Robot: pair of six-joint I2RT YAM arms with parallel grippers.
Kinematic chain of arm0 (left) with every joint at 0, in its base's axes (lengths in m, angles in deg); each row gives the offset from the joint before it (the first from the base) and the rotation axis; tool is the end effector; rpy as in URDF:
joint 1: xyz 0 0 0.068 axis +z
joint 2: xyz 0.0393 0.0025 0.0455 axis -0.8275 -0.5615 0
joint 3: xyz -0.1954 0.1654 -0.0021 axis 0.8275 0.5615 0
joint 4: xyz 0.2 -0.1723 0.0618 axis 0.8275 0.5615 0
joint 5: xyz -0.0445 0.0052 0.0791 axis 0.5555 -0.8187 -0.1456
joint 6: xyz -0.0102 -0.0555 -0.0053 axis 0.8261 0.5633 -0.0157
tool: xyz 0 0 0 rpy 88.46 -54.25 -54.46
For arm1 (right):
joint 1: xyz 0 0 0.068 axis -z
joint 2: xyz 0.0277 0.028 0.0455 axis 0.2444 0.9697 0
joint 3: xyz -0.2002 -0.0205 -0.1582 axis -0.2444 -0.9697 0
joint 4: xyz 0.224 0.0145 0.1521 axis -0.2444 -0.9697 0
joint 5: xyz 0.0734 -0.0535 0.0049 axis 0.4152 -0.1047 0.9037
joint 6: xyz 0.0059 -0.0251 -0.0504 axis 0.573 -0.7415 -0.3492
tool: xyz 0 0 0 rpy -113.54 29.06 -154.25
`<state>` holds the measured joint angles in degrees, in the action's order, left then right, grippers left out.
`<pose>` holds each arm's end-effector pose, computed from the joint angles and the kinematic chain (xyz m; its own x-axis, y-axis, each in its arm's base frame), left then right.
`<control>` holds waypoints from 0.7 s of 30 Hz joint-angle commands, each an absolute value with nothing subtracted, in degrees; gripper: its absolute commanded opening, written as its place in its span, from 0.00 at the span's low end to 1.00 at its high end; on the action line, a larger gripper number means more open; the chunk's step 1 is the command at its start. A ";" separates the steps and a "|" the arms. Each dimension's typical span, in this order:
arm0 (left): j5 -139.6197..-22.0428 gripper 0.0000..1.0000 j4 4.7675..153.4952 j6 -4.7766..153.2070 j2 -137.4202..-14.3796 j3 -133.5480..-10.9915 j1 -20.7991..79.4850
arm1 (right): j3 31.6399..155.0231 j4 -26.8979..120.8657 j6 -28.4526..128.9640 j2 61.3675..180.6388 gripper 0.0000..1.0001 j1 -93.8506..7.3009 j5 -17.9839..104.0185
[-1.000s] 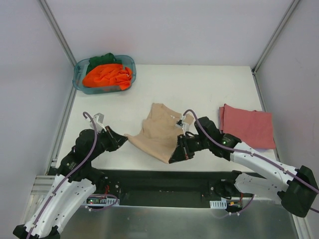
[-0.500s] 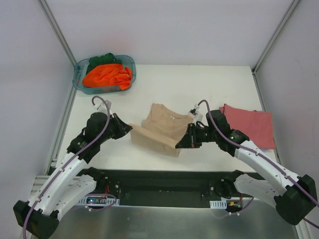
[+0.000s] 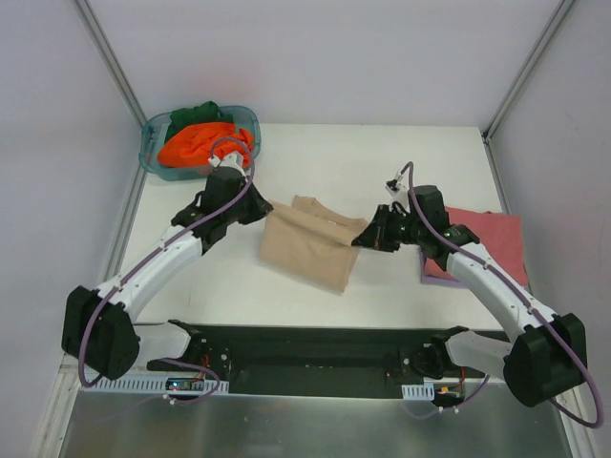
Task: Fold and stack the t-shirts
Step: Fold the long partially folded tshirt into a neat square
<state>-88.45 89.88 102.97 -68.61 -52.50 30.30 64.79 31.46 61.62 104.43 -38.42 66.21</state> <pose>0.2647 -0.1270 0.2841 -0.5687 -0.4456 -0.6914 0.0947 0.7995 -0.5932 0.2337 0.1277 0.2573 -0.7101 -0.0263 -0.7036 -0.5483 0.6477 0.5291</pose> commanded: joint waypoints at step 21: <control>-91.39 0.00 86.07 96.30 -106.31 -78.05 32.20 | 75.27 38.61 59.09 130.01 0.01 -30.67 49.18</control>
<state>-90.66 87.48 98.93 -104.04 -74.29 30.08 72.59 37.60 59.30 129.11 -31.58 55.10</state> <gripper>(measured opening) 0.011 0.031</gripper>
